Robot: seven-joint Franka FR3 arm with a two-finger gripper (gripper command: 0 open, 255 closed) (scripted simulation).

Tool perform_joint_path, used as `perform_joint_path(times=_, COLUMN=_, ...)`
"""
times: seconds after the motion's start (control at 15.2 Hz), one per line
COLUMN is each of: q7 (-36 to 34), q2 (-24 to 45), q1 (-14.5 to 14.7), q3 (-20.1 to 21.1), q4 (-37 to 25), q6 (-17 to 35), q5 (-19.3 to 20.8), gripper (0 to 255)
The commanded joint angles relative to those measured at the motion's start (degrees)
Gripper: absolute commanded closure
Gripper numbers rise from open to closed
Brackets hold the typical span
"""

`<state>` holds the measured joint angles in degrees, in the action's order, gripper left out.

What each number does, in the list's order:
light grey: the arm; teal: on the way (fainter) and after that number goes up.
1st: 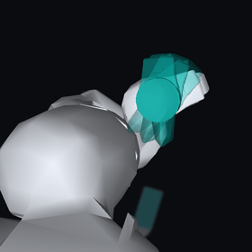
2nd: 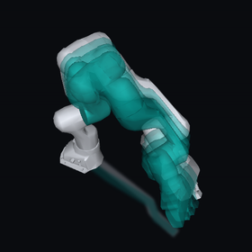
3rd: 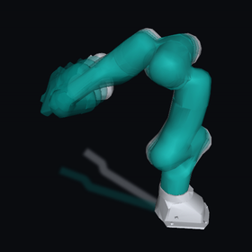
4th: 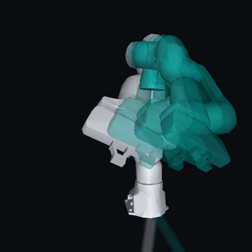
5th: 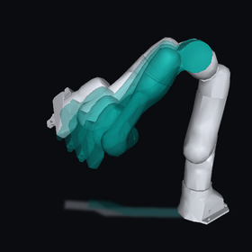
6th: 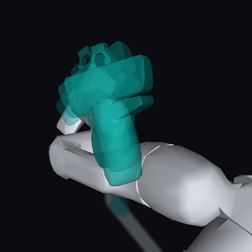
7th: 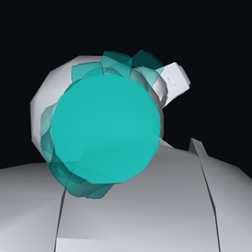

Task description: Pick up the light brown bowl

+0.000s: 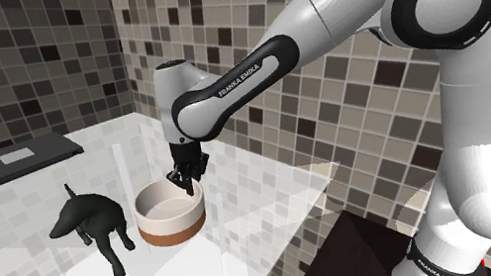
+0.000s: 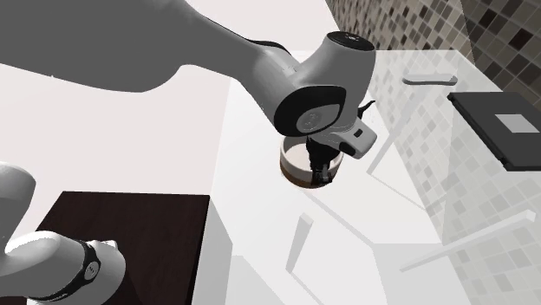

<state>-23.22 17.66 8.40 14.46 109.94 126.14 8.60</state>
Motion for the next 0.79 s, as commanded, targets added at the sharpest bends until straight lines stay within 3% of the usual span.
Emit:
perform_joint_path(times=0.0, q7=0.2, q2=-0.3, q1=-0.1, q3=0.0, q4=-0.2, q6=-0.6, q5=-0.1, gripper=255)
perform_joint_path(times=0.73, q7=1.5, q2=-4.1, q1=-0.4, q3=0.5, q4=-4.0, q6=-7.9, q5=-1.7, gripper=255)
